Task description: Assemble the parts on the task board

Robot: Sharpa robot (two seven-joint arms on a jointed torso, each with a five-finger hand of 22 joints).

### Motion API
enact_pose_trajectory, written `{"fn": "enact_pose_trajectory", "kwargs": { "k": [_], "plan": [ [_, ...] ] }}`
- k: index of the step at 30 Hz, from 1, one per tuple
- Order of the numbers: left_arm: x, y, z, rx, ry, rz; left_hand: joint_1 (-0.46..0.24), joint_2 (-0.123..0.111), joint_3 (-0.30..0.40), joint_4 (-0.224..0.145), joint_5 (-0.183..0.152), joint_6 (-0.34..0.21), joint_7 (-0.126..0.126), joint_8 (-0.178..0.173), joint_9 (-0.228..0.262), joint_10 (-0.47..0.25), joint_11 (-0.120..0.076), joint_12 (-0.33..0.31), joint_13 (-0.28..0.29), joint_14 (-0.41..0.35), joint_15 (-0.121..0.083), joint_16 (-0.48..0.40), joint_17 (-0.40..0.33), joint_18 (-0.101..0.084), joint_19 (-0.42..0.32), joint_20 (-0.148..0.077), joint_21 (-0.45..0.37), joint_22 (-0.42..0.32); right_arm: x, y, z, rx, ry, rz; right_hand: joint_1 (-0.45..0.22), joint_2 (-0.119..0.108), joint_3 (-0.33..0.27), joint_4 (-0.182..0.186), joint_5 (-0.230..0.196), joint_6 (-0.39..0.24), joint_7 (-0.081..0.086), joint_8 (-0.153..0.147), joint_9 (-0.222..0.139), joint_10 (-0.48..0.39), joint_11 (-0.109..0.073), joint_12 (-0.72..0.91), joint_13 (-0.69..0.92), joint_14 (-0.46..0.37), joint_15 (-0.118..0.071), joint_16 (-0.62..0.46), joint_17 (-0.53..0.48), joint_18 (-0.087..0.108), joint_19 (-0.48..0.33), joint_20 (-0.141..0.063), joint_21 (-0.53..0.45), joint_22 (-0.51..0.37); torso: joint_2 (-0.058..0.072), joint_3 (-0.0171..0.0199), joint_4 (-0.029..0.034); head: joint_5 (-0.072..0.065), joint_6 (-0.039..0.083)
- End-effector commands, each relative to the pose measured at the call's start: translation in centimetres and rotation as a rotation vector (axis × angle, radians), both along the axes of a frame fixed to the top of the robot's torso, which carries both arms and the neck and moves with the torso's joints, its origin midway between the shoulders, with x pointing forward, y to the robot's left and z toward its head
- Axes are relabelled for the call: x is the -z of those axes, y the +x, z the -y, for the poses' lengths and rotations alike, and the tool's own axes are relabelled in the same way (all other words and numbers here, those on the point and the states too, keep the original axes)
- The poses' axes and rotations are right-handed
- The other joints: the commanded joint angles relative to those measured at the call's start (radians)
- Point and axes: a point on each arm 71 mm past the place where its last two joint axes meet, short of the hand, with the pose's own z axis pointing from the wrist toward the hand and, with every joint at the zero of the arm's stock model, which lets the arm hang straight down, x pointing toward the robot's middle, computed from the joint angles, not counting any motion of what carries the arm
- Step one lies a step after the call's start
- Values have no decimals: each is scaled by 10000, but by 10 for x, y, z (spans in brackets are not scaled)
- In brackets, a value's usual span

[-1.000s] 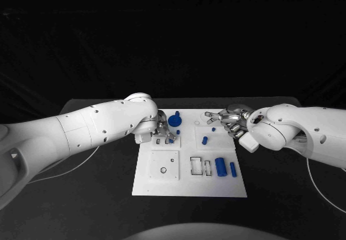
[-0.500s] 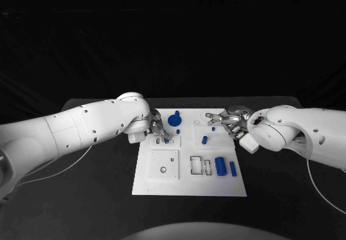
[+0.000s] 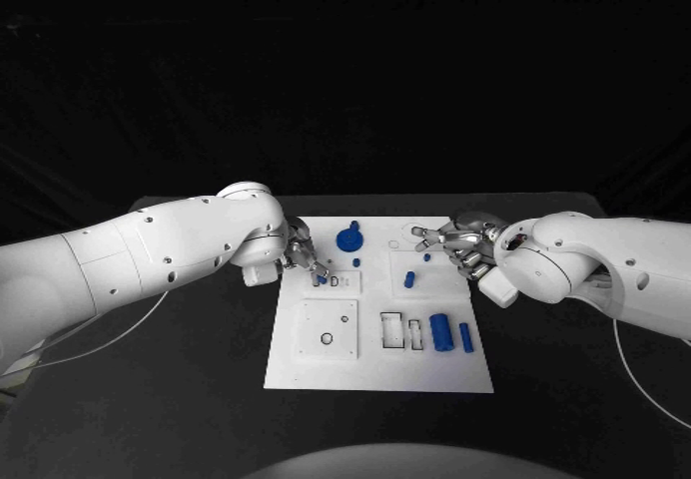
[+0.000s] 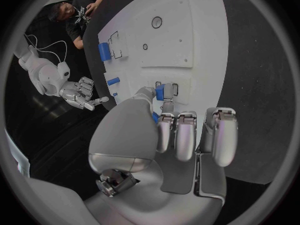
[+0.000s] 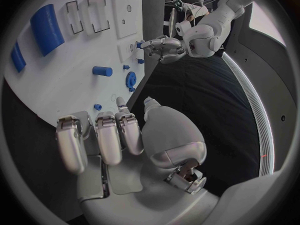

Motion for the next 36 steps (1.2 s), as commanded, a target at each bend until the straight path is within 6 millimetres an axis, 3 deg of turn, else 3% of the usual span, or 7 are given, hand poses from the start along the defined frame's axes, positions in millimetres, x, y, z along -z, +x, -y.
{"fn": "enact_pose_trajectory", "kwargs": {
  "k": [1, 36],
  "plan": [
    [1, -3, 3, 78, -133, -396, 4, -56, 5, 36, 51, 117, -121, -4, 9, 1022, -72, 25, 2631, 1040, -88, 26, 2633, -152, 1051, -75, 24, 2635, 1, -1, -1, -155, -57, -33, 23, 86, -58, -10, 33, -45, 17, 31, 16, 1049, 79, 39, 2630, 1059, 79, 41, 2635, -67, 1047, 38, 45, 2635, 14, -10, -10, 7, -1],
    [2, 4, 12, 68, -527, -96, 203, -82, 152, -20, 117, 67, -129, -32, 75, 1022, -83, 25, 2631, 1040, -100, 26, 2633, -152, 1051, -90, 24, 2635, 2, -1, -1, -165, -65, -67, 24, 118, -78, -11, 39, -65, 15, 48, 20, 1049, 77, 39, 2630, 1059, 79, 41, 2635, -67, 1047, 39, 45, 2635, 15, -3, -10, -19, -103]
  ]
}}
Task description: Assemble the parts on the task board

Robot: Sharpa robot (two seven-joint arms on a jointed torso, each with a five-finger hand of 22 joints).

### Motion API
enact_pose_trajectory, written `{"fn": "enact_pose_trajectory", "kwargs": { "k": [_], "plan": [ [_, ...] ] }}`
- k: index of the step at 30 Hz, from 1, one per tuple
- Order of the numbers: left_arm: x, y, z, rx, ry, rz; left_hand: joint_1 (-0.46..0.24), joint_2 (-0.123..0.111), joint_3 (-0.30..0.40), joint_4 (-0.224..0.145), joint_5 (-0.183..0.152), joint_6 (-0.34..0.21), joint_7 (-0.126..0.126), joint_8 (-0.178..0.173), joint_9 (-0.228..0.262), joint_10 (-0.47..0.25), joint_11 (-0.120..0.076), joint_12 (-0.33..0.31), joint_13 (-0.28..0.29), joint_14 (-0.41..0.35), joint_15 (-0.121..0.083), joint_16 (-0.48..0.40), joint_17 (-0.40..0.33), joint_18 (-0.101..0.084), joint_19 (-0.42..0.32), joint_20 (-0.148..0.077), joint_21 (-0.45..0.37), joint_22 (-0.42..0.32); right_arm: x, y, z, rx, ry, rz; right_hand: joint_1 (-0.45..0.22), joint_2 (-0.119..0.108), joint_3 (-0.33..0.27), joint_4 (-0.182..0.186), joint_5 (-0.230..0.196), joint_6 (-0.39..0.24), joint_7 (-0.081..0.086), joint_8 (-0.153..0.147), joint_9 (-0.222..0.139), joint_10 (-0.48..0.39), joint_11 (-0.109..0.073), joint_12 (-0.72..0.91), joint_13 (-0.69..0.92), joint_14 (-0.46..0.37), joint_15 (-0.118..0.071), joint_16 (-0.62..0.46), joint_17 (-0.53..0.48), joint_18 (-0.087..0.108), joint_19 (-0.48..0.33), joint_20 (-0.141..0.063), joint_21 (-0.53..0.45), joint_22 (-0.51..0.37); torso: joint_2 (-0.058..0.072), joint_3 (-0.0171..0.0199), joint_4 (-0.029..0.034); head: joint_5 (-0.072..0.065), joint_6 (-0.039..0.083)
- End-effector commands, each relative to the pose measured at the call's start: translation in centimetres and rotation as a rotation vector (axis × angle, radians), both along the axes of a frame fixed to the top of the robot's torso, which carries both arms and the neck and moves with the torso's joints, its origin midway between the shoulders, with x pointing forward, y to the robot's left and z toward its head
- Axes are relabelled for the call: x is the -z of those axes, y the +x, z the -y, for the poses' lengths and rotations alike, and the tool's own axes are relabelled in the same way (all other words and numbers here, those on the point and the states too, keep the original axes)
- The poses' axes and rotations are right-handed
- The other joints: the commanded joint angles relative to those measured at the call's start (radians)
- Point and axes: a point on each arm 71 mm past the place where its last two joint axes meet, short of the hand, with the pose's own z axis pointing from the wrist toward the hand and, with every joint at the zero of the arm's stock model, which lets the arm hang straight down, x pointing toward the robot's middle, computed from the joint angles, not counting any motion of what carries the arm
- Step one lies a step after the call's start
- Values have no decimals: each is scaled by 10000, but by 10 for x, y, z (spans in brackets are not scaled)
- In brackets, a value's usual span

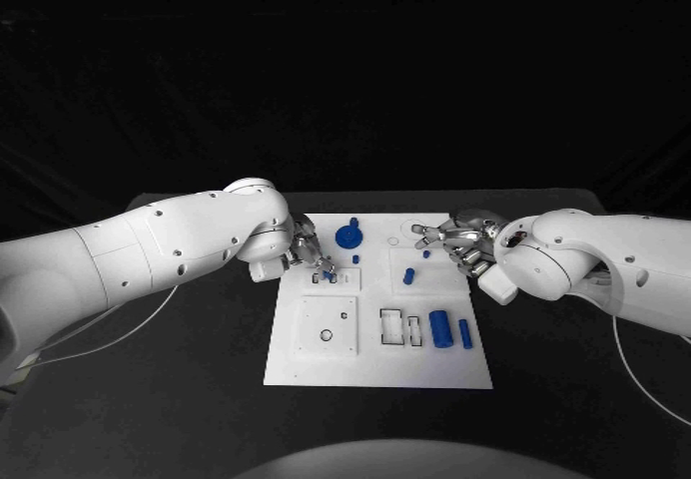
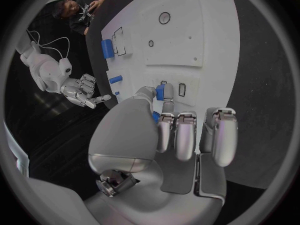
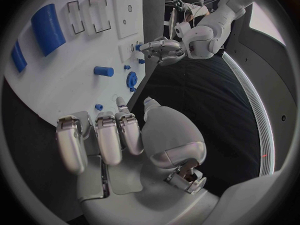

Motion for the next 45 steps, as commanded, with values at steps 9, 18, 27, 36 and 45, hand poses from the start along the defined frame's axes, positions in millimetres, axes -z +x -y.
{"fn": "enact_pose_trajectory", "kwargs": {
  "k": [9, 18, 27, 36, 45],
  "plan": [
    [-1, 0, 6, 187, -122, -55, 105, 23, 72, 14, 52, 56, -124, 28, 5, 1059, -46, 25, 2634, 1077, -64, 26, 2635, -151, 1052, -92, 24, 2635, 1, -1, -2, -193, -49, -43, -15, 79, -51, 16, 39, -64, 15, 49, 15, 1049, 77, 39, 2632, 1059, 79, 41, 2628, -67, 1047, 39, 45, 2631, 0, 2, -2, -27, -8],
    [1, 0, 7, 258, -9, -172, 116, 40, 96, 28, 61, 39, -116, 19, 13, 1059, -40, 25, 2634, 1077, -63, 26, 2635, -151, 1052, -94, 24, 2635, 1, -1, -3, -209, -45, -45, -15, 90, -60, 16, 42, -74, 15, 54, 16, 1049, 77, 39, 2632, 1059, 79, 41, 2628, -67, 1047, 39, 45, 2631, 1, 0, -29, -20, -15],
    [2, 0, 9, 337, 73, -252, 124, 46, 107, 32, 61, 32, -113, 16, 17, 1059, -38, 25, 2634, 1077, -62, 26, 2635, -151, 1052, -94, 24, 2635, 1, -1, -2, -206, -42, -59, -15, 90, -60, 16, 42, -74, 15, 54, 16, 1049, 77, 39, 2632, 1059, 79, 41, 2628, -67, 1047, 39, 45, 2631, -2, 1, 9, -49, -30],
    [3, 0, 8, 398, 186, -349, 149, 30, 119, 24, 50, 17, -111, 10, 28, 1059, -34, 25, 2634, 1077, -60, 26, 2635, -151, 1052, -95, 24, 2635, 1, -2, -4, -247, -27, -72, -18, 96, -69, 18, 40, -81, 16, 59, 17, 1049, 77, 39, 2632, 1059, 79, 41, 2628, -67, 1047, 39, 45, 2631, -2, -3, 6, -32, -43],
    [4, -1, 12, 597, 170, -434, 255, 19, 185, 21, -149, -4, -99, 15, 97, 1059, -23, 25, 2634, 1077, -50, 26, 2635, -151, 1052, -94, 24, 2635, 1, -1, -4, -262, -13, -75, -20, 99, -75, 18, 37, -84, 16, 62, 17, 1049, 77, 39, 2632, 1059, 79, 41, 2628, -67, 1047, 39, 45, 2631, 1, -1, -3, 33, -88]
  ]
}}
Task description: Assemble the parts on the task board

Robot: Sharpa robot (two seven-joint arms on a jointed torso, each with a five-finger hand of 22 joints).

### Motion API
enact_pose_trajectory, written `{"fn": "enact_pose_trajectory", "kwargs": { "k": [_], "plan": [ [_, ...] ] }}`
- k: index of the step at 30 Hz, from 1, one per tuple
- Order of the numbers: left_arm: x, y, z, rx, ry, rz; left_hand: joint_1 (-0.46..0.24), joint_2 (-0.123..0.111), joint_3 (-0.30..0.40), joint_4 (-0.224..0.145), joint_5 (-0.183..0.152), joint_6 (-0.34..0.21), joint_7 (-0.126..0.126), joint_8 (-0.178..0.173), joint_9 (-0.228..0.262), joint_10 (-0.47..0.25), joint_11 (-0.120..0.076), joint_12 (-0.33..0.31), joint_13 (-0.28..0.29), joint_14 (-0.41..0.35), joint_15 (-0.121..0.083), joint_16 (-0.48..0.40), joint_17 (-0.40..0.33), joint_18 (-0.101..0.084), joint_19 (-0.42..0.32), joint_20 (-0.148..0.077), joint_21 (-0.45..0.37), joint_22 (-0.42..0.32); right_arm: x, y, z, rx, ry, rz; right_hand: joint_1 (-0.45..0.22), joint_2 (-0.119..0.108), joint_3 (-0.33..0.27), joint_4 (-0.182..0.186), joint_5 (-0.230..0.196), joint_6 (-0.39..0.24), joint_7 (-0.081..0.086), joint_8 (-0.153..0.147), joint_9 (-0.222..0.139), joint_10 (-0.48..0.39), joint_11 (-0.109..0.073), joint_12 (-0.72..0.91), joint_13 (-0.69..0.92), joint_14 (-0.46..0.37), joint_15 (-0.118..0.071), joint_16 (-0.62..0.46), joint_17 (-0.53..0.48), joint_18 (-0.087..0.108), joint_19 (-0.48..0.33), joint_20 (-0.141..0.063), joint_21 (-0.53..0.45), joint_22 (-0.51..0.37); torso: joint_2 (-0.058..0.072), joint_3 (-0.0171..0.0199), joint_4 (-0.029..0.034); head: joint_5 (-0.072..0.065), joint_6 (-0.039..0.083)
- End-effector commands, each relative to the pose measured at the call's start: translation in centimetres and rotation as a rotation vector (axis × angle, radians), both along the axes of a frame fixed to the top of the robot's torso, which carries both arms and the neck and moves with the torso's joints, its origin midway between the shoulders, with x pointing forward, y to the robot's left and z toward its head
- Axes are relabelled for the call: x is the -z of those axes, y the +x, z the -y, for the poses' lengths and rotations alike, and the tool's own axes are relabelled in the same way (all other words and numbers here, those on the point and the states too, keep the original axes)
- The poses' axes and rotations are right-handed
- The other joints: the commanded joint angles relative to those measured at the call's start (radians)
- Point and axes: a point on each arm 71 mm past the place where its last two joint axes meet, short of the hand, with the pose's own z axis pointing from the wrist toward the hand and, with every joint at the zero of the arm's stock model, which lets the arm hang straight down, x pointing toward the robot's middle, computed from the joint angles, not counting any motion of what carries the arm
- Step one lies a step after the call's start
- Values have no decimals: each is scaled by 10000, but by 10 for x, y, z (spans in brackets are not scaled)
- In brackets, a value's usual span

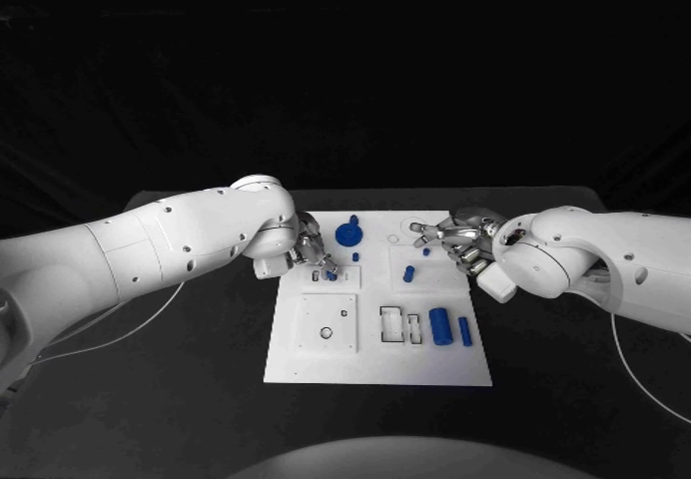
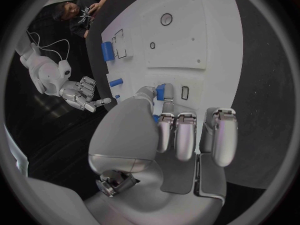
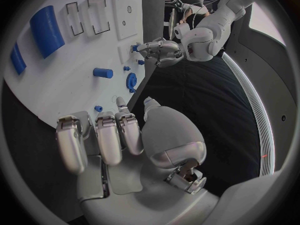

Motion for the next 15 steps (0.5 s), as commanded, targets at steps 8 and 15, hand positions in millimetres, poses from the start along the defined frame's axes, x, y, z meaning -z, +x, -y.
{"fn": "enact_pose_trajectory", "kwargs": {
  "k": [8, 15],
  "plan": [
    [2, -2, 5, 485, 145, -196, 143, 20, 59, 13, -138, -18, -94, 67, 74, 1059, -21, 25, 2628, 1077, -48, 26, 2631, -151, 1052, -92, 24, 2635, 1, -1, -1, -212, -20, -56, -28, 90, -82, -11, -5, -100, 13, 74, 15, 1049, 75, 39, 2633, 1059, 79, 41, 2632, -67, 1047, 39, 45, 2635, 5, 4, -1, 49, -46],
    [2, -2, 5, 521, 245, -154, 154, 19, 66, 16, -172, -25, -93, 65, 83, 1059, -19, 25, 2628, 1077, -46, 26, 2631, -151, 1052, -92, 24, 2635, 1, -1, -2, -224, -17, -66, -28, 90, -82, -11, -5, -100, 13, 74, 15, 1049, 75, 39, 2633, 1059, 79, 41, 2632, -67, 1047, 39, 45, 2635, 4, 1, 3, 40, -54]
  ]
}}
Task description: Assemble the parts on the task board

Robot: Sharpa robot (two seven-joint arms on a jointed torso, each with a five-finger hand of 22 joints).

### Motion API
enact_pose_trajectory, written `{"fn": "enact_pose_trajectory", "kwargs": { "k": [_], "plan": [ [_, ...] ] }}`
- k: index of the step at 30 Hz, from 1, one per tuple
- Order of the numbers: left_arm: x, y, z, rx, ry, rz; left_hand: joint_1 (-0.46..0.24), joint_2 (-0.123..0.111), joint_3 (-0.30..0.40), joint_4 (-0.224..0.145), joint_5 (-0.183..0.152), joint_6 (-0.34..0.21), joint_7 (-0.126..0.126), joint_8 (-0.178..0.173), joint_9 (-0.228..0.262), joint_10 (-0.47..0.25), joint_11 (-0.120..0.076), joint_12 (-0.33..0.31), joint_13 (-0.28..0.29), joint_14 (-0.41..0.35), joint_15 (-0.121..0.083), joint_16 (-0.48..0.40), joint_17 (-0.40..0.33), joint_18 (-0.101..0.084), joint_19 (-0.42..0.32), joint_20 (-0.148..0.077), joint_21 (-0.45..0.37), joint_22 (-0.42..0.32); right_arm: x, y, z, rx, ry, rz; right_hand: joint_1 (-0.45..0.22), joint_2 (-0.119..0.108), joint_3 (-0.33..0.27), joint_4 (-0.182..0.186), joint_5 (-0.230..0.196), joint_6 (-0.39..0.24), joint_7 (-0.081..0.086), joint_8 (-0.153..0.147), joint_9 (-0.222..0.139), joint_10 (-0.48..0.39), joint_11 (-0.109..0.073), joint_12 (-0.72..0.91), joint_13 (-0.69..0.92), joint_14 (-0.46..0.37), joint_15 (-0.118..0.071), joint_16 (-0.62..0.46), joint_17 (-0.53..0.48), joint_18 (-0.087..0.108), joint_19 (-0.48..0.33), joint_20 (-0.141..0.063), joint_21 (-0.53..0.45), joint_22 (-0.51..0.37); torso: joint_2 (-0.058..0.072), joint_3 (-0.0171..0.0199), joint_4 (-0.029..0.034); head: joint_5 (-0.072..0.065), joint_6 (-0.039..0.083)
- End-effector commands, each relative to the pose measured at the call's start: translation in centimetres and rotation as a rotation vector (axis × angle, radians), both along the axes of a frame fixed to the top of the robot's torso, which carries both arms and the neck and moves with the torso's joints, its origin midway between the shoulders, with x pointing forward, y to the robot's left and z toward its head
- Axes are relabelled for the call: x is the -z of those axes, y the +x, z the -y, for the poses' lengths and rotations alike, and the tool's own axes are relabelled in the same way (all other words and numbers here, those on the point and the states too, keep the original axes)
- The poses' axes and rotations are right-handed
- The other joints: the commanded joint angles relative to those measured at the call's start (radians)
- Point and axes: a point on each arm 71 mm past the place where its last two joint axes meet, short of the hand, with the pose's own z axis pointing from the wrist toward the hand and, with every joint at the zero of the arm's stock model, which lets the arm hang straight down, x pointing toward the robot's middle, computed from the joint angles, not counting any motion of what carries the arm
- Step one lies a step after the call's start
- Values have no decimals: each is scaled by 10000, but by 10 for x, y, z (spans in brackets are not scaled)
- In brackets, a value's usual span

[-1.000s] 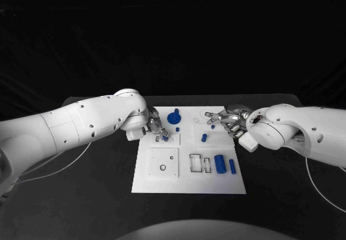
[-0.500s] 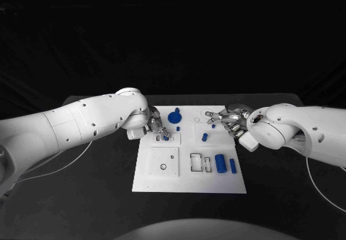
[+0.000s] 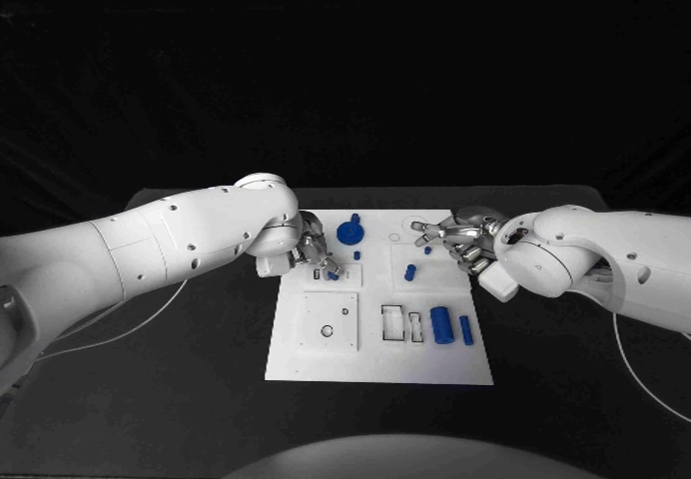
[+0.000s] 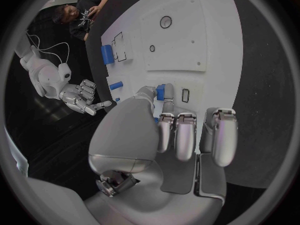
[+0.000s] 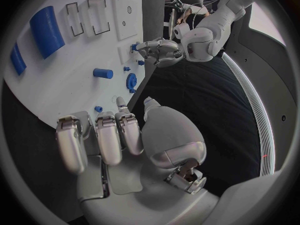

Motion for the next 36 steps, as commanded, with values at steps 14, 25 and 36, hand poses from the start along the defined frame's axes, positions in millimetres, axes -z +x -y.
{"fn": "enact_pose_trajectory", "kwargs": {
  "k": [14, 25, 36],
  "plan": [
    [0, 0, 1, 225, 100, 104, 142, 1, 93, 1, -88, 12, -61, 34, 84, 1059, -21, 25, 2630, 1077, -45, 26, 2632, -151, 1052, -91, 24, 2635, 1, -1, -1, -168, -35, -66, -30, 92, -74, 16, -27, -110, 13, 43, 19, 1049, 75, 39, 2634, 1059, 79, 41, 2633, -67, 1047, 39, 45, 2627, -1, 0, 1, -46, 0],
    [-1, 1, 2, 126, -246, 300, 146, -17, 92, 7, -109, 28, -58, 46, 102, 1059, -20, 25, 2630, 1077, -45, 26, 2632, -151, 1052, -90, 24, 2635, 1, 0, 0, -154, -47, -73, -30, 92, -74, 16, -27, -110, 13, 43, 19, 1049, 75, 39, 2634, 1059, 79, 41, 2633, -67, 1047, 39, 45, 2627, 3, -3, -3, -51, 20],
    [-1, 3, 0, -36, -499, 160, 124, -34, 80, 28, -123, 34, -53, 50, 113, 1059, -17, 25, 2630, 1077, -44, 26, 2632, -151, 1052, -90, 24, 2635, 1, 0, 1, -119, -62, -80, -29, 101, -82, 15, -31, -117, 14, 49, 20, 1049, 75, 39, 2634, 1059, 78, 41, 2633, -67, 1047, 40, 45, 2627, -1, -1, 8, -63, -8]
  ]
}}
